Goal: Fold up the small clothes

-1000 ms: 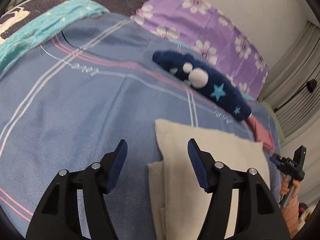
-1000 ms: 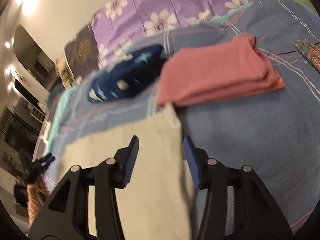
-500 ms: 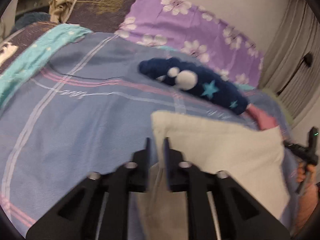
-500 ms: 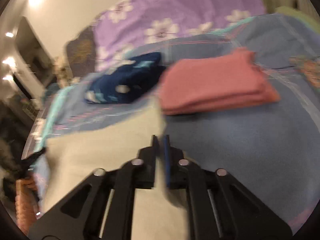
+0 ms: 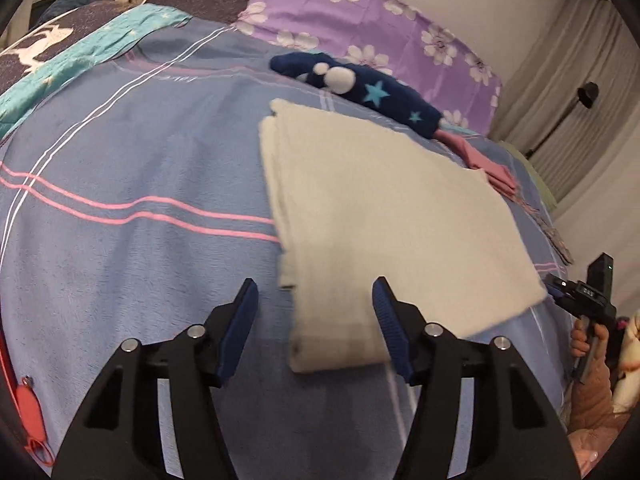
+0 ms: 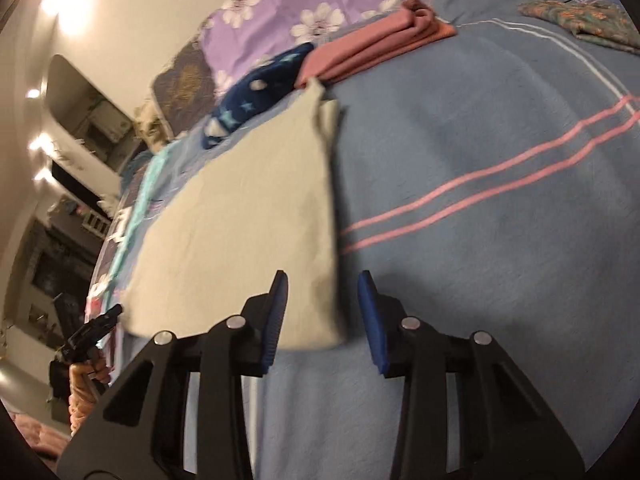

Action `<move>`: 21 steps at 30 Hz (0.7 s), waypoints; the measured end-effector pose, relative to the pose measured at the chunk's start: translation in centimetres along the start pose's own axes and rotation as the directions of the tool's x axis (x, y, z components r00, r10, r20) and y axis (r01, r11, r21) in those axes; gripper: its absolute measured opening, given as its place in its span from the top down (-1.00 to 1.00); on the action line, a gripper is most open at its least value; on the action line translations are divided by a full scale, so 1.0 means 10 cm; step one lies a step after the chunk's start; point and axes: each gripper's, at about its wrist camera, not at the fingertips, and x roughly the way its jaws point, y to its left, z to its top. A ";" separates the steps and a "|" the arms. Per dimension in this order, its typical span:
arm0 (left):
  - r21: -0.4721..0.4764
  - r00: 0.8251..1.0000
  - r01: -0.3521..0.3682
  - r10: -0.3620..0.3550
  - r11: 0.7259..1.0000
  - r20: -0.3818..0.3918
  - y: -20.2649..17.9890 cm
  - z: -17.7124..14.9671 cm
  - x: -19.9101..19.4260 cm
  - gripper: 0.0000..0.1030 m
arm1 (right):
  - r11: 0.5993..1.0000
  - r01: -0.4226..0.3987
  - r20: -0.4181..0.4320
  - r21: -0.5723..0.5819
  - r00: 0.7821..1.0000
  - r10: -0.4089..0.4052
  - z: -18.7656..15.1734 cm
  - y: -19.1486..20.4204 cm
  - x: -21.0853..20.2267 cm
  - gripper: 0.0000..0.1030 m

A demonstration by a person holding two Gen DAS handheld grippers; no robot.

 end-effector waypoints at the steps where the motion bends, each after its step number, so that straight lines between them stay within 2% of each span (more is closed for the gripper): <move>1: 0.011 1.000 -0.003 0.003 1.000 0.003 -0.04 0.00 0.02 0.25 | 1.000 0.008 -0.004 0.000 1.000 -0.008 0.00 0.02 0.03 0.51; 2: 0.010 1.000 -0.012 0.012 1.000 -0.001 -0.06 -0.01 0.04 0.54 | 1.000 0.020 -0.009 -0.002 1.000 -0.020 -0.01 0.04 0.06 0.75; 3: 0.003 1.000 -0.029 0.029 1.000 -0.001 -0.06 0.01 0.07 0.94 | 1.000 0.029 -0.007 -0.009 1.000 -0.029 -0.01 0.06 0.07 0.89; 5: -0.018 1.000 -0.026 0.026 1.000 0.003 -0.06 0.01 0.08 0.94 | 0.999 0.044 0.034 -0.010 0.998 -0.043 0.00 0.10 0.01 0.96; 8: -0.015 0.999 -0.003 0.003 1.000 0.050 -0.12 0.02 -0.14 0.96 | 0.998 -0.062 0.116 0.019 0.991 0.059 -0.02 0.10 -0.30 0.96; 10: -0.004 0.998 0.013 -0.013 1.000 0.064 -0.16 -0.01 -0.28 0.97 | 0.995 -0.102 0.137 0.015 0.986 0.099 -0.05 0.08 -0.47 0.97; 12: 0.010 0.999 0.006 -0.006 1.000 0.043 -0.16 -0.07 -0.32 0.96 | 0.997 -0.073 0.115 0.005 0.991 0.072 -0.15 0.03 -0.50 0.97; 14: 0.025 0.998 -0.055 0.056 0.998 -0.009 -0.10 -0.18 -0.23 0.96 | 1.000 -0.014 0.056 0.010 0.998 0.013 -0.27 -0.04 -0.36 0.96; 16: 0.015 0.992 -0.110 0.111 0.994 -0.055 -0.02 -0.25 -0.10 0.84 | 0.999 0.041 0.009 0.032 0.999 -0.041 -0.38 -0.13 -0.21 0.95; 17: 0.002 0.991 -0.121 0.121 0.993 -0.061 0.02 -0.29 -0.07 0.69 | 0.998 0.040 0.005 0.049 0.999 -0.040 -0.43 -0.17 -0.18 0.95; 19: -0.022 0.991 -0.129 0.128 0.991 -0.037 0.03 -0.28 -0.11 0.60 | 0.997 0.019 0.025 0.071 0.999 -0.021 -0.42 -0.19 -0.26 0.87; 21: 0.000 0.983 -0.182 0.182 0.983 -0.017 -0.04 -0.24 -0.17 0.38 | 0.999 0.026 0.059 0.036 0.998 -0.028 -0.38 -0.12 -0.35 0.83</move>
